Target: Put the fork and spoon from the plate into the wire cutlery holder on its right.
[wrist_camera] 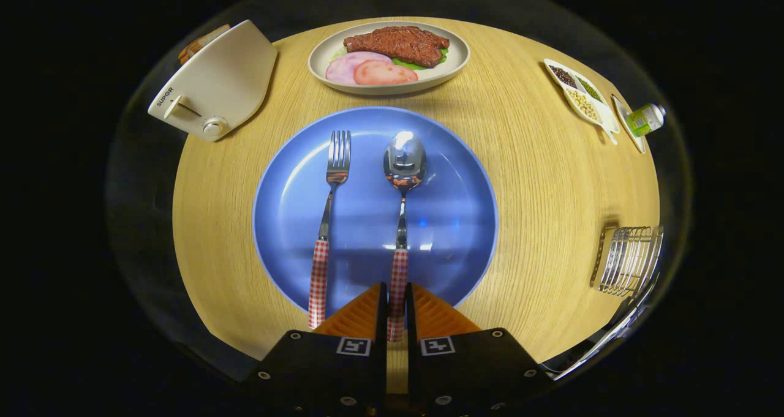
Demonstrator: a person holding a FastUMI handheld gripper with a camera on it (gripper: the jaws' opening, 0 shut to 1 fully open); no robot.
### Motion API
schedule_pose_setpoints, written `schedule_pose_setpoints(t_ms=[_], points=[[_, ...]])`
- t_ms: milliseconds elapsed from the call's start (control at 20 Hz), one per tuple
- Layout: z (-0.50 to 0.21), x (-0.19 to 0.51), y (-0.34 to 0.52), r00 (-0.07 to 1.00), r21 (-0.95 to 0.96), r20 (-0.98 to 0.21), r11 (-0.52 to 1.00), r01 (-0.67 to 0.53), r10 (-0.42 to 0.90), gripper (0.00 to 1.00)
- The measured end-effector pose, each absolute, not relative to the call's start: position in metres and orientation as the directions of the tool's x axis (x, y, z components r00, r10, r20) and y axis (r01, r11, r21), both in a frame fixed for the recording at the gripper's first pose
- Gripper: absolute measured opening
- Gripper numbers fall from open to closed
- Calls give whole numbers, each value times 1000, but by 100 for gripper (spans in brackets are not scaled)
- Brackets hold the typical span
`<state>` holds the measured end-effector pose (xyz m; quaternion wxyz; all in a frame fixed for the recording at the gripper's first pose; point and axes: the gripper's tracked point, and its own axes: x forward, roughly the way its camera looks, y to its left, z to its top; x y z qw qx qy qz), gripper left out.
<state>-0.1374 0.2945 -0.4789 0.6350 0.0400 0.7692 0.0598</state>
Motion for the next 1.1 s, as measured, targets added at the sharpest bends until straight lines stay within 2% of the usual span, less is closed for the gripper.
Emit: schedule_pose_setpoints(t_ms=[250, 500, 750, 1100], points=[[-471, -140, 299, -227, 184, -959, 982, -33, 172, 11], [-434, -122, 269, -155, 218, -966, 975, -51, 208, 9], [-392, -113, 176, -68, 152, -986, 988, -26, 150, 9], [-365, -155, 45, -124, 59, -990, 995, 77, 68, 9]])
